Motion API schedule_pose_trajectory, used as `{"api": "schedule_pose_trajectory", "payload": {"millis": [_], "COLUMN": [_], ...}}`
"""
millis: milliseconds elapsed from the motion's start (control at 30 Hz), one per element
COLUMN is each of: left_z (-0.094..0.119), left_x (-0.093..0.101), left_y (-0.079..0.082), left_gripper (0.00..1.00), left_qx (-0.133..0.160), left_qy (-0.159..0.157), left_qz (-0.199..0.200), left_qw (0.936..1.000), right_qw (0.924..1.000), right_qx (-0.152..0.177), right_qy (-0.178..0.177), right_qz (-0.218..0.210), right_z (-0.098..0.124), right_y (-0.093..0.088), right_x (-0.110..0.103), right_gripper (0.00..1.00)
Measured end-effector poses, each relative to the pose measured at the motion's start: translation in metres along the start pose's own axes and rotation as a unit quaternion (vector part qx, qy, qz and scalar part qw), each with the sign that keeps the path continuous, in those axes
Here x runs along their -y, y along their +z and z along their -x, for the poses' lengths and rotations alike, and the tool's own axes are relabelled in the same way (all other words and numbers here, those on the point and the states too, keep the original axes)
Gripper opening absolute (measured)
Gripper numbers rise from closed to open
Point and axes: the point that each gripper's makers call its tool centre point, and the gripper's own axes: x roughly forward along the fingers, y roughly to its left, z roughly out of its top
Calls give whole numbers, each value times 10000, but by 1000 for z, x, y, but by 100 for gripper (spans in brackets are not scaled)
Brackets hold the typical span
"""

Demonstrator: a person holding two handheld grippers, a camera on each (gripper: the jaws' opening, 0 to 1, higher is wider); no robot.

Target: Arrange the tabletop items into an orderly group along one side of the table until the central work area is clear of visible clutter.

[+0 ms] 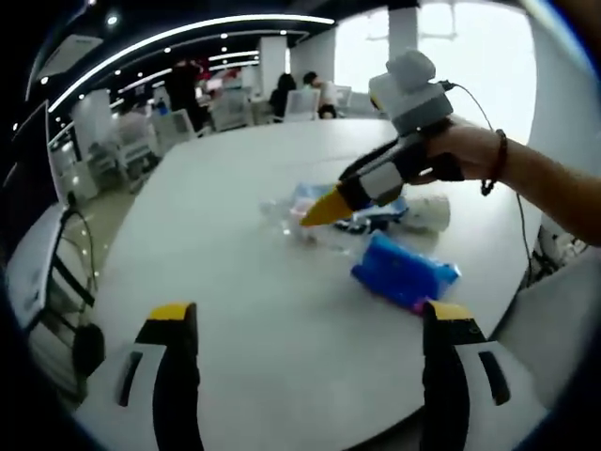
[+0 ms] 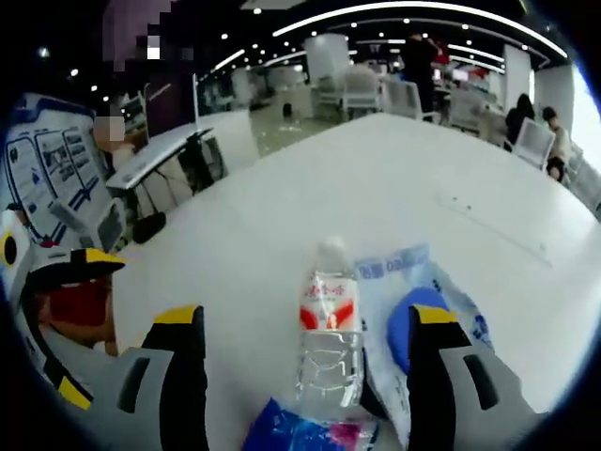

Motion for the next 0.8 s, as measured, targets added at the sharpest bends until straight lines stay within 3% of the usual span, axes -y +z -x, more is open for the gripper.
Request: {"api": "schedule_pose_trajectory", "payload": {"millis": [167, 333, 533, 800], "left_z": [1, 1, 1, 3], "left_x": [1, -1, -2, -9], "left_y": [-2, -3, -4, -4], "left_gripper": [96, 96, 95, 95], "left_qx": [-42, -77, -76, -140], "left_qy": [-40, 23, 7, 247], "left_qz": [57, 8, 162, -18], "left_qw": [10000, 10000, 9998, 9996], "right_qw": [9999, 9992, 9981, 9980], "right_qx": [-48, 129, -151, -369], "right_qy": [18, -90, -181, -389], "right_qz": [-116, 355, 574, 338], "right_z": [-17, -32, -51, -59], "right_y": [-1, 6, -1, -6], "right_x": [6, 8, 12, 18], "right_gripper": [81, 70, 59, 41]}}
